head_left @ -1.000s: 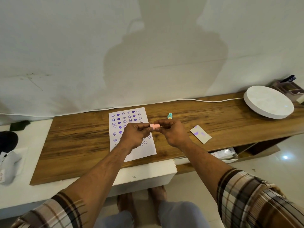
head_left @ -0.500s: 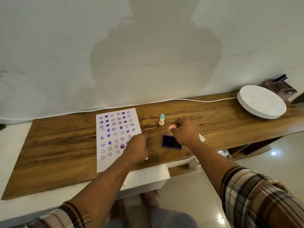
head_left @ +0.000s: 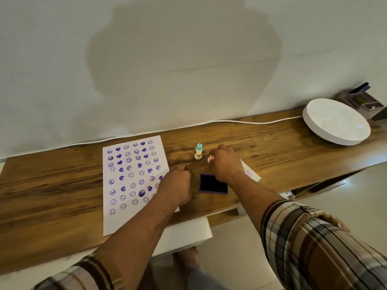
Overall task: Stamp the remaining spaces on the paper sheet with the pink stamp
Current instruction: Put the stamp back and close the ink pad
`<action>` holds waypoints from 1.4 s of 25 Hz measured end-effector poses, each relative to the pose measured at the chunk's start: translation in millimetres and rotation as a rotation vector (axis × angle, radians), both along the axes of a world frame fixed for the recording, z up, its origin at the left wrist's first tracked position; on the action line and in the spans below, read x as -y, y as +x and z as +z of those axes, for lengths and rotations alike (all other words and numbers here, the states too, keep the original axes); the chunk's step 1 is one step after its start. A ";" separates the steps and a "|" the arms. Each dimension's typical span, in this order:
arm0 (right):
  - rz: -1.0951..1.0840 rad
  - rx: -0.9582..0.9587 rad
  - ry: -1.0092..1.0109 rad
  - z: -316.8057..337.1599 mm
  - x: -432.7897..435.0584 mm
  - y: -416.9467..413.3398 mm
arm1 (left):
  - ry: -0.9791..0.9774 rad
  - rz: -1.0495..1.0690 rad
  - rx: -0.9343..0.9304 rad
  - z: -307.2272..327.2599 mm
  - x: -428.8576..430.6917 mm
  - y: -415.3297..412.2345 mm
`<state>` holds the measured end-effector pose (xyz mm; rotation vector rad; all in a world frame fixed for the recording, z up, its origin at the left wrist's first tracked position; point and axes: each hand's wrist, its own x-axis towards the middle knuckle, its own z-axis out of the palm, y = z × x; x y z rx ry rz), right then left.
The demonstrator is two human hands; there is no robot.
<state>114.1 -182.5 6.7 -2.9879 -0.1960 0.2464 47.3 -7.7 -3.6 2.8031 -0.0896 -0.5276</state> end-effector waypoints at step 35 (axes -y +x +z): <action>0.212 -0.239 0.028 18.4 21.5 -54.4 | 0.106 0.037 -0.079 3.6 11.8 5.3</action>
